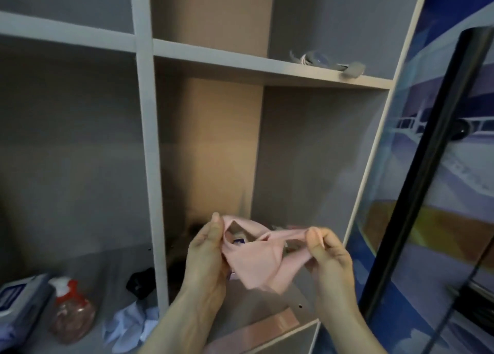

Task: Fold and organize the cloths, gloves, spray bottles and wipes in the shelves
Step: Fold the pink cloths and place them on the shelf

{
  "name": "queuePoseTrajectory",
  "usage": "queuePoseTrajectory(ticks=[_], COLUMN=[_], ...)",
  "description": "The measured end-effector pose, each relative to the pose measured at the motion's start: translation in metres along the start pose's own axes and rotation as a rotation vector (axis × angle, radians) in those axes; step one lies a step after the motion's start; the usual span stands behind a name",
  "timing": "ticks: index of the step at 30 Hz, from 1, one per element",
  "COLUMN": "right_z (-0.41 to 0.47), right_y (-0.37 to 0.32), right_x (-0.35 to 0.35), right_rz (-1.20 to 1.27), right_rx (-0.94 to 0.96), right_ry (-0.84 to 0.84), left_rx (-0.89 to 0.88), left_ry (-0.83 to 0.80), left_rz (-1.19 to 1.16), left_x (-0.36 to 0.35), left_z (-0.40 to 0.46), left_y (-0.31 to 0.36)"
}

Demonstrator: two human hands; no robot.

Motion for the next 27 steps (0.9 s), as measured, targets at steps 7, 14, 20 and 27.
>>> queuePoseTrajectory(ticks=[7, 14, 20, 27], right_z=[0.03, 0.04, 0.038, 0.049], right_y=[0.011, 0.007, -0.003, 0.019], right_x=[0.022, 0.014, 0.013, 0.003], right_rz=[0.346, 0.268, -0.089, 0.192], right_rx=[-0.199, -0.24, 0.017, -0.199], right_ry=[-0.029, -0.476, -0.569, -0.481], left_rx=[-0.139, -0.141, -0.317, -0.24], left_ry=[0.051, -0.23, 0.174, 0.112], left_rz=[-0.215, 0.359, 0.99, 0.878], left_x=[-0.036, -0.062, -0.052, -0.041], left_z=[0.002, -0.004, 0.0, 0.013], left_y=[-0.033, -0.047, -0.029, -0.021])
Point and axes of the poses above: each hand's wrist, its own z-axis towards the middle knuckle, its own x-axis out of the back of the hand, y = z × x, the point moved 5 cm from there along z, towards the middle knuckle, and after that the axes turned 9 degrees about -y, right-handed, at the moved point
